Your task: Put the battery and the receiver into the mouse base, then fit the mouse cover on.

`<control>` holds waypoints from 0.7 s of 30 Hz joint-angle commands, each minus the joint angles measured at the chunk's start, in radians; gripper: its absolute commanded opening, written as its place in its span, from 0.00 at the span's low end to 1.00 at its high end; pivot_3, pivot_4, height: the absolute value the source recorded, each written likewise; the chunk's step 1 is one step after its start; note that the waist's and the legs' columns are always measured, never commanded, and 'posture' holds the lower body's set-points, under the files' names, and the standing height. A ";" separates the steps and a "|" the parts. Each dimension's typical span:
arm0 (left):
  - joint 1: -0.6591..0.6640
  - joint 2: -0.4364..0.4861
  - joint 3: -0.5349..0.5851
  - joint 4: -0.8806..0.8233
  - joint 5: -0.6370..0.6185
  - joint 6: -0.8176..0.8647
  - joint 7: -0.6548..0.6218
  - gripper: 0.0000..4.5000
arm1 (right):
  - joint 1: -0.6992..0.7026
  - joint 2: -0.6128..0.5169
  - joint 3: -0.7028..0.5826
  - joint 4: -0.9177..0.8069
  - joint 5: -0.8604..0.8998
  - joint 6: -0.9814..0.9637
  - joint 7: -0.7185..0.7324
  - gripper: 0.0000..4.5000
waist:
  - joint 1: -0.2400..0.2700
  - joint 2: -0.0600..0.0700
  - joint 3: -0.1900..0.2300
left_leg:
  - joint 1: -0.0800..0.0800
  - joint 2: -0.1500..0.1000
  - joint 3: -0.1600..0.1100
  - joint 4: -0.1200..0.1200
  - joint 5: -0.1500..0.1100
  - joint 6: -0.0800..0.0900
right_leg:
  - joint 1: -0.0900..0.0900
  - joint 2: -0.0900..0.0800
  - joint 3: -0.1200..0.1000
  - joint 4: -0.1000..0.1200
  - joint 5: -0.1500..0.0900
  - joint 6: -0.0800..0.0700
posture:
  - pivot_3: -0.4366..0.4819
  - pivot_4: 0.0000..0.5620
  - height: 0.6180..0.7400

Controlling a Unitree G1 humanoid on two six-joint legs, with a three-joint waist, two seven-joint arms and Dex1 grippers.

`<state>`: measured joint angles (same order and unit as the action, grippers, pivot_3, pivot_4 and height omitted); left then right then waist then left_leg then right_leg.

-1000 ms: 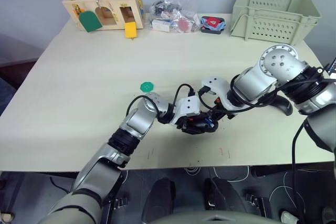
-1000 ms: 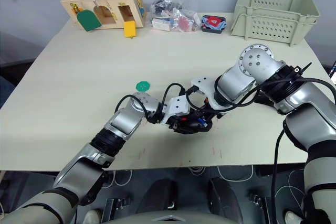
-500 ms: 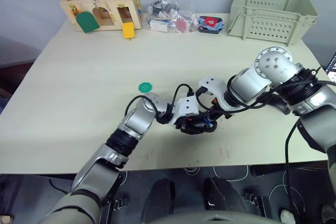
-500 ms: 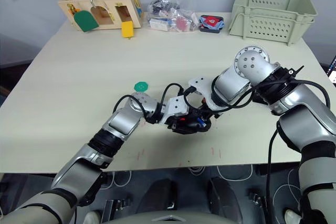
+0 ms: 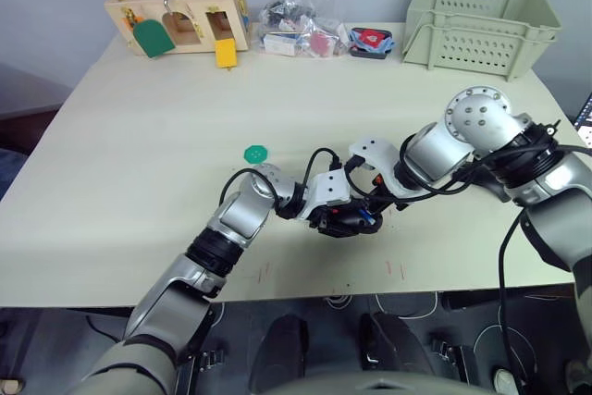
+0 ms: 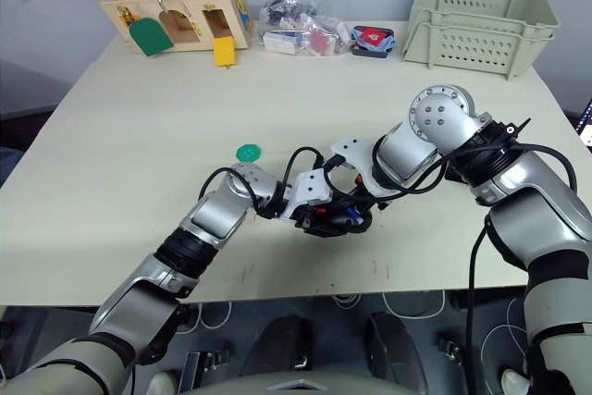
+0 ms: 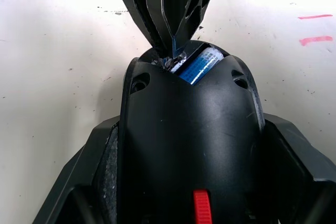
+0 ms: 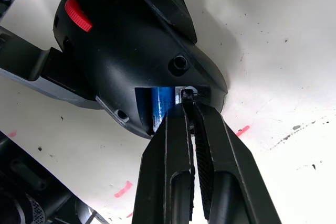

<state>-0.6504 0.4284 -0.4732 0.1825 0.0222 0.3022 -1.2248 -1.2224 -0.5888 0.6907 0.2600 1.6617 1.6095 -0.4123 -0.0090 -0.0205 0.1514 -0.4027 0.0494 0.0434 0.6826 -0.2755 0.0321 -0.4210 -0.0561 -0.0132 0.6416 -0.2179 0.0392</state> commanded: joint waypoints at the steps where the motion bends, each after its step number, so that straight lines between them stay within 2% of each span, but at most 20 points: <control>1: 0.034 0.010 -0.048 0.023 0.029 0.032 -0.012 0.65 | 0.016 -0.002 -0.030 -0.012 -0.029 0.005 0.001 0.00 | -0.002 0.000 0.000 | 0.000 0.000 0.000 0.000 0.000 0.000 | 0.000 0.000 0.000 0.000 0.000 0.000 | 0.48 0.27 1.00; 5: 0.037 0.013 -0.048 0.018 0.030 0.034 -0.012 0.65 | 0.022 -0.003 -0.034 -0.017 -0.037 0.005 0.009 0.00 | -0.003 0.000 0.000 | 0.000 0.000 0.000 0.000 0.000 0.000 | 0.000 0.000 0.000 0.000 0.000 0.000 | 0.48 0.27 1.00; 8: 0.039 0.015 -0.048 0.016 0.030 0.034 -0.013 0.65 | 0.019 -0.010 -0.030 -0.028 -0.034 0.005 0.024 0.19 | -0.003 0.000 0.000 | 0.000 0.001 0.000 0.000 0.000 0.000 | 0.000 0.000 0.000 0.000 0.000 0.000 | 0.48 0.27 1.00; 11: 0.040 0.015 -0.048 0.015 0.030 0.035 -0.012 0.65 | 0.018 -0.011 -0.036 -0.035 -0.035 0.005 0.032 0.55 | -0.003 0.000 0.000 | 0.000 0.001 0.000 -0.001 0.000 0.000 | -0.001 0.000 0.000 0.000 0.000 0.000 | 0.48 0.27 1.00; 12: 0.040 0.015 -0.048 0.016 0.030 0.035 -0.012 0.65 | 0.017 -0.011 -0.039 -0.036 -0.037 0.005 0.036 0.62 | -0.003 0.000 0.000 | -0.001 0.001 0.000 -0.001 0.000 0.000 | -0.001 0.000 0.000 0.000 0.000 0.000 | 0.48 0.27 1.00; 21: 0.039 0.015 -0.049 0.023 0.031 0.033 -0.012 0.65 | 0.000 -0.027 -0.063 -0.060 -0.027 0.005 0.068 0.62 | -0.003 0.000 0.000 | -0.001 0.001 0.000 -0.001 0.000 0.000 | -0.001 0.001 0.000 0.000 0.000 0.000 | 0.48 0.27 1.00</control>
<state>-0.6436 0.4362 -0.4726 0.1694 0.0239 0.3103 -1.2246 -1.1944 -0.6000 0.6671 0.2329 1.6178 1.6095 -0.3573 -0.0118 -0.0205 0.1515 -0.4036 0.0500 0.0436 0.6815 -0.2757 0.0324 -0.4222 -0.0556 -0.0132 0.6412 -0.2180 0.0392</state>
